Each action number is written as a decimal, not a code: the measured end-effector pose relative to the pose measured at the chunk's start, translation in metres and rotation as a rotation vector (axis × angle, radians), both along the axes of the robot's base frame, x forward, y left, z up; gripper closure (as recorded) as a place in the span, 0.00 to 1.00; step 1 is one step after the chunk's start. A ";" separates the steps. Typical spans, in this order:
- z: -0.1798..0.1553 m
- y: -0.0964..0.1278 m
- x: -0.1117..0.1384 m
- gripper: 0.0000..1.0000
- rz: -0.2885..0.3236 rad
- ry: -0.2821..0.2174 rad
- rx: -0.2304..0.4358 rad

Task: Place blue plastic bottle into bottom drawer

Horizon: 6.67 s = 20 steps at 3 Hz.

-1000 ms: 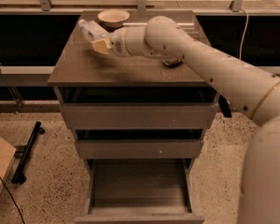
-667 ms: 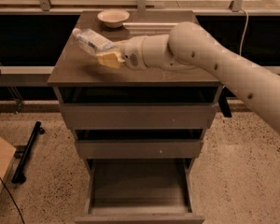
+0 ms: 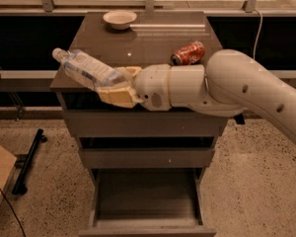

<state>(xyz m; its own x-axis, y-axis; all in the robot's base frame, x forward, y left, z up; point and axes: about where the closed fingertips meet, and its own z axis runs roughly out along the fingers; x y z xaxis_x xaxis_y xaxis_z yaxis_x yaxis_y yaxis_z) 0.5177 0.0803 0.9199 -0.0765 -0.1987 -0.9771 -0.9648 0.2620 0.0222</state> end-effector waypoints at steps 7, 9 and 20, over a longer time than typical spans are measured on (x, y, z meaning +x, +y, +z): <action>-0.180 -0.168 -0.087 1.00 -0.197 0.350 -0.119; -0.236 -0.204 -0.087 1.00 -0.217 0.348 -0.066; -0.548 -0.172 -0.031 1.00 -0.097 0.665 -0.055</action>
Offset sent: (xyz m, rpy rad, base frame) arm -0.0602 -0.0277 -0.0207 0.0113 0.0521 -0.0149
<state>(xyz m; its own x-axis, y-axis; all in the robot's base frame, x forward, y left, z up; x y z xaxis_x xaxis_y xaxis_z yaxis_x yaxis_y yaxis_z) 0.4872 -0.0913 0.3722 -0.6784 -0.2085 -0.7045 -0.7224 0.3643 0.5878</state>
